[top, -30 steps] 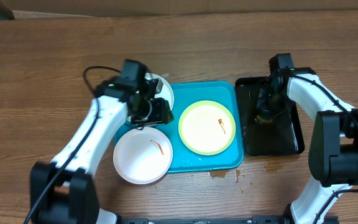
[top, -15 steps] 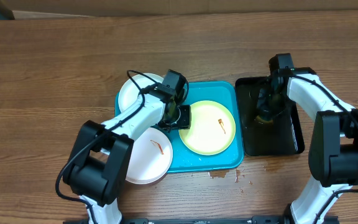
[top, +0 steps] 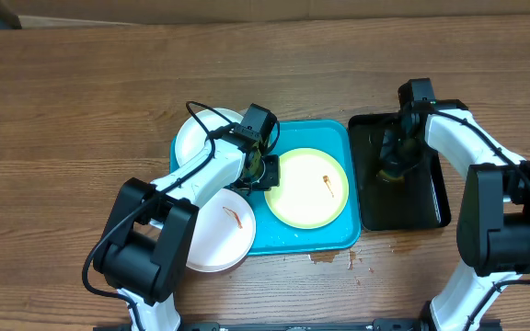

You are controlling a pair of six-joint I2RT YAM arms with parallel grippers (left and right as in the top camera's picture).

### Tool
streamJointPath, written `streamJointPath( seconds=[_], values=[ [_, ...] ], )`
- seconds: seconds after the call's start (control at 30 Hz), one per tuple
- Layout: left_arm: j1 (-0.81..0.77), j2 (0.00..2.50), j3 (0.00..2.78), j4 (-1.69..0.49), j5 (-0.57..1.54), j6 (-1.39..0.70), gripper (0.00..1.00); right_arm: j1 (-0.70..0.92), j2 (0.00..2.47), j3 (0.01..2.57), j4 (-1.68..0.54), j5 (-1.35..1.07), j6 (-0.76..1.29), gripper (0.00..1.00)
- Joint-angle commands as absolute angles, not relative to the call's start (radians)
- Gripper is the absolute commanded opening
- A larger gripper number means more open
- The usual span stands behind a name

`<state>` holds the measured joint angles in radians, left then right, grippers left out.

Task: Clean dirty plates on tray and stack at the side
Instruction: 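Reach the left gripper to the yellow plate rim and grasp it, then lift the sponge with the right gripper toward the yellow plate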

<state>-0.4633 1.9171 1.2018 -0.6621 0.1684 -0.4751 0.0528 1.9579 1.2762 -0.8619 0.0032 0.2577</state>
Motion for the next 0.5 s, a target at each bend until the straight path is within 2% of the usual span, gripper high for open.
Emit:
streamJointPath(
  seconds=[0.0,0.13,0.2,0.23,0.27,0.33,0.4,0.43,0.47],
  values=[
    [-0.466,1.924,1.199,-0.666,0.141,-0.483,0.04,0.051,1.959,1.258,-0.842,-0.002,0.255,0.04],
    [-0.466,1.924,1.199,-0.665,0.120,-0.483,0.06,0.051,1.958,1.256,-0.837,-0.002,0.255,0.04],
    [-0.466,1.924,1.199,-0.666,0.121,-0.483,0.11,0.051,1.958,1.258,-0.828,-0.001,0.255,0.41],
    [-0.466,1.924,1.199,-0.666,0.121,-0.483,0.14,0.051,1.958,1.258,-0.820,-0.001,0.255,0.48],
    [-0.466,1.924,1.199,-0.666,0.121,-0.483,0.18,0.051,1.958,1.258,-0.809,-0.001,0.255,0.49],
    [-0.466,1.924,1.199,-0.666,0.121,-0.483,0.20,0.050,1.958,1.258,-0.780,0.002,0.255,0.49],
    [-0.466,1.924,1.199,-0.668,0.121,-0.483,0.20,0.050,1.958,1.258,-0.747,0.006,0.255,0.45],
    [-0.466,1.924,1.199,-0.670,0.120,-0.483,0.20,0.050,1.958,1.258,-0.737,0.006,0.255,0.22],
    [-0.466,1.924,1.199,-0.673,0.121,-0.483,0.21,0.050,1.958,1.258,-0.730,0.006,0.255,0.04]
  ],
)
